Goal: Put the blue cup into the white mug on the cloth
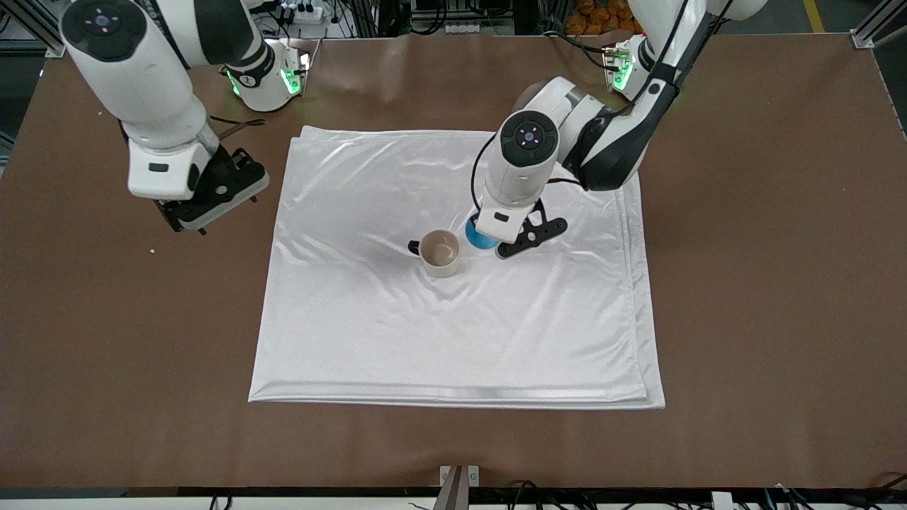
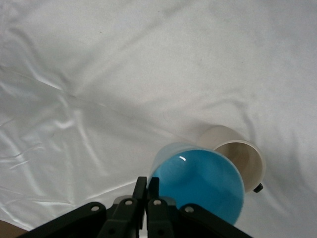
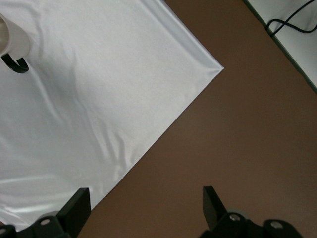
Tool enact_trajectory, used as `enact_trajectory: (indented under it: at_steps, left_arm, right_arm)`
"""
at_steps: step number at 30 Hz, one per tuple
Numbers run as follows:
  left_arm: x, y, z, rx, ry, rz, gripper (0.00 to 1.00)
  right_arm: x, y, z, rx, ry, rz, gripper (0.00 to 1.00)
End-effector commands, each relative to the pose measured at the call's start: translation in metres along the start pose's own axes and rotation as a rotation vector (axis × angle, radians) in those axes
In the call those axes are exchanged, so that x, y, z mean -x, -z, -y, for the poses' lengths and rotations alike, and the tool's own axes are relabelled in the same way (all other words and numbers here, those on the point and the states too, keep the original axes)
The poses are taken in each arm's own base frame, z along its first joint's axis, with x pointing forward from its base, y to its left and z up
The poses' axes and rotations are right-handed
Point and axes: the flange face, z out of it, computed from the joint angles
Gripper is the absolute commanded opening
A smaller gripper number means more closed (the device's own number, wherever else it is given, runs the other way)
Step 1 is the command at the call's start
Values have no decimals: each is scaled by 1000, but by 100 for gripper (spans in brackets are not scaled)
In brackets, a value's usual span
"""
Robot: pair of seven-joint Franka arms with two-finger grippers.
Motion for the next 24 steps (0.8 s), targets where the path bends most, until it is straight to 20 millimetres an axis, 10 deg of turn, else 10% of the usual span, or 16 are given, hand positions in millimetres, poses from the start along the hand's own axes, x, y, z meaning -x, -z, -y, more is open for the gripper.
enact_trajectory:
  at_steps: [1,24]
  left_arm:
    - [5,1,-11,-1,3,-32,0]
    - [39,-44,-60,124,-59,-138,0]
  right_arm:
    - [25,12,-19,-22,-80,21,100]
    - [95,51,-131,-94,-491,6,100]
